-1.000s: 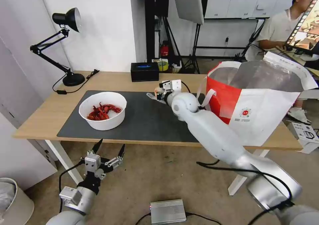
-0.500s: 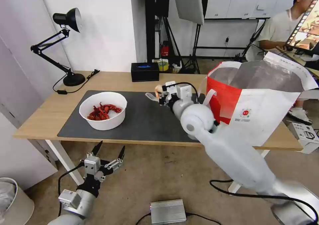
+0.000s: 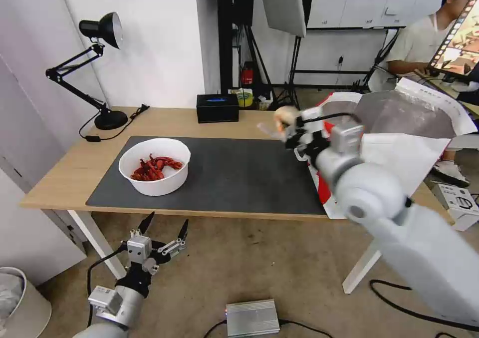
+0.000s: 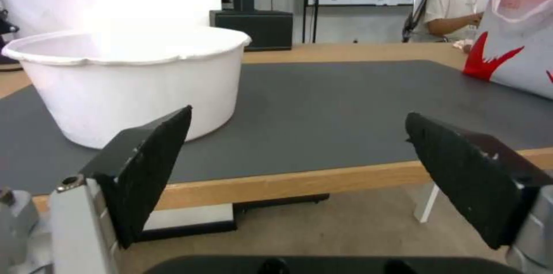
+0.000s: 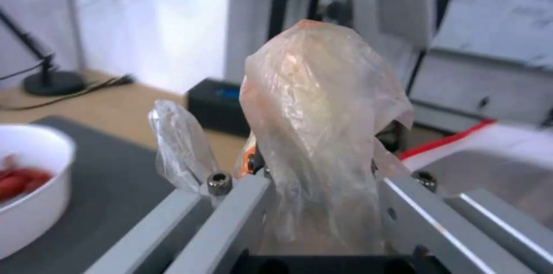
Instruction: Pick up the trash from the table and place it into the takeout bag.
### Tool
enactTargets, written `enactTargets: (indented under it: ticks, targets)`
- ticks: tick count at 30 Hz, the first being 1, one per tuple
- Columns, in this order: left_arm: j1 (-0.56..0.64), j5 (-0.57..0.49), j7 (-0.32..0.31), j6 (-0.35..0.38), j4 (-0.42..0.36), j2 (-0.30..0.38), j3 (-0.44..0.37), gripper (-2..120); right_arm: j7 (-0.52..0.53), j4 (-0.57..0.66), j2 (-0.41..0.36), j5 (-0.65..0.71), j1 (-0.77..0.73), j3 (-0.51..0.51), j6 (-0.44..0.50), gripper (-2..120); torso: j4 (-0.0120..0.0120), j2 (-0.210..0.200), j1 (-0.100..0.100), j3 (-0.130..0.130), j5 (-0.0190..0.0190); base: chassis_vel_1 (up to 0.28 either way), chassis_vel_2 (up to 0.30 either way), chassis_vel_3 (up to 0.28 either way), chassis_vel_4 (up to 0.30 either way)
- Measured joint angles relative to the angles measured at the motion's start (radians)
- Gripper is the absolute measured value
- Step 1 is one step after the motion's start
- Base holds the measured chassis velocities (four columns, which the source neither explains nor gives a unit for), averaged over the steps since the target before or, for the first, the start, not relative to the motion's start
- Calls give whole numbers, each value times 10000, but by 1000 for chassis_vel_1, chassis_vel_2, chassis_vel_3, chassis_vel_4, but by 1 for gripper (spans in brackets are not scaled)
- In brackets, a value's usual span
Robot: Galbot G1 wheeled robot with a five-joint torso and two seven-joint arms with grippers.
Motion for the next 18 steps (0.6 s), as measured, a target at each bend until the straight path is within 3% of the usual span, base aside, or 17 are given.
enactTargets:
  ticks: [5,7,12,18]
  targets:
    - [-3,-5,-1,0,-80,92,-20,100,-65,-175,-580,-91,83,650,61,4,0,0,0,1,2,0,0,0,0]
    - [-3,-9,0,2,-97,92,-4,100,-222,-445,-754,-450,88,914,538,4,0,0,0,0,2,0,0,0,0]
    - [-15,-6,4,7,-110,61,82,100,-331,-859,-833,-1298,-172,1165,1627,4,0,0,1,1,2,0,0,0,0]
    - [-19,-233,-24,106,-237,73,161,100,-31,-884,-837,-1361,-602,1374,1754,4,0,0,0,1,1,0,0,0,0]
